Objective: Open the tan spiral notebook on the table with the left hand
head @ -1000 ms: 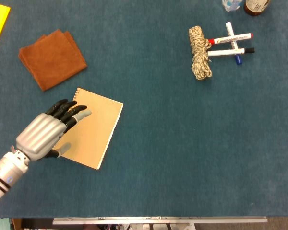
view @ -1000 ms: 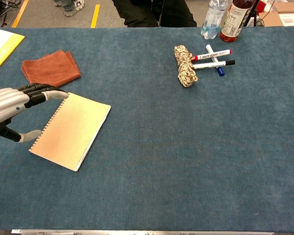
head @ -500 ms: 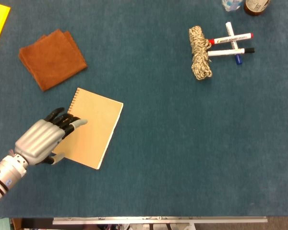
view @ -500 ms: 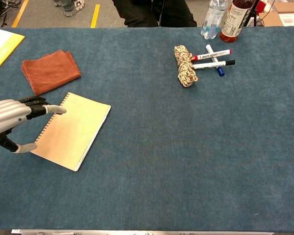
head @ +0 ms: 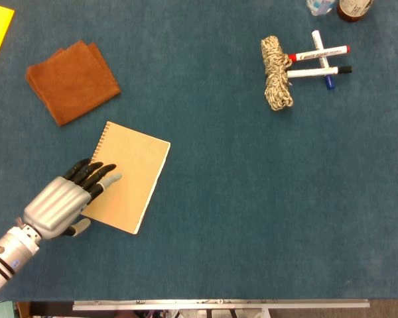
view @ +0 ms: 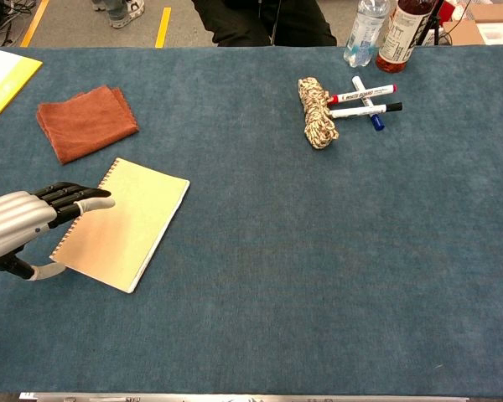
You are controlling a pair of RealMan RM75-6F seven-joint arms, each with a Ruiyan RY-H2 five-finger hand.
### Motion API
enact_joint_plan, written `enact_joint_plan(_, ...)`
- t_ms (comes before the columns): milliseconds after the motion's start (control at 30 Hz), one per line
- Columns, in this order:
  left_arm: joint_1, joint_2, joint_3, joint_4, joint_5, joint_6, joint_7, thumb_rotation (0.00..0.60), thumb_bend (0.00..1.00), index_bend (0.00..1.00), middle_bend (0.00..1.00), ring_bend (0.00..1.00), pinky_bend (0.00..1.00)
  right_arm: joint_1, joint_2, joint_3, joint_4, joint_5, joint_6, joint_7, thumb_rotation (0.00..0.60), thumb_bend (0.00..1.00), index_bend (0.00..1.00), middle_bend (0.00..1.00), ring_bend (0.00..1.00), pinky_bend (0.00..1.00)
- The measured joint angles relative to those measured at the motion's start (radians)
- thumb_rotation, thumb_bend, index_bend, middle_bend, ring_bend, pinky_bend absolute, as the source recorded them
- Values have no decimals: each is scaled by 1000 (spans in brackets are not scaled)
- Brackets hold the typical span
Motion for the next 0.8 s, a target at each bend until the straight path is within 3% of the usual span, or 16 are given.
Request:
enact_joint_plan(367,-7,-89,-5,132,-1,-2,-2,600,246,0,0,0,0,-15,12,-3,-15,0,18,-6,600,186,258,242,151,280)
enact_joint_plan(800,5,-90,22,191,-14,14,-24,600,246,0,0,0,0,-17,12,-5,-29,-4,21,-19,600,186,258,242,151,280)
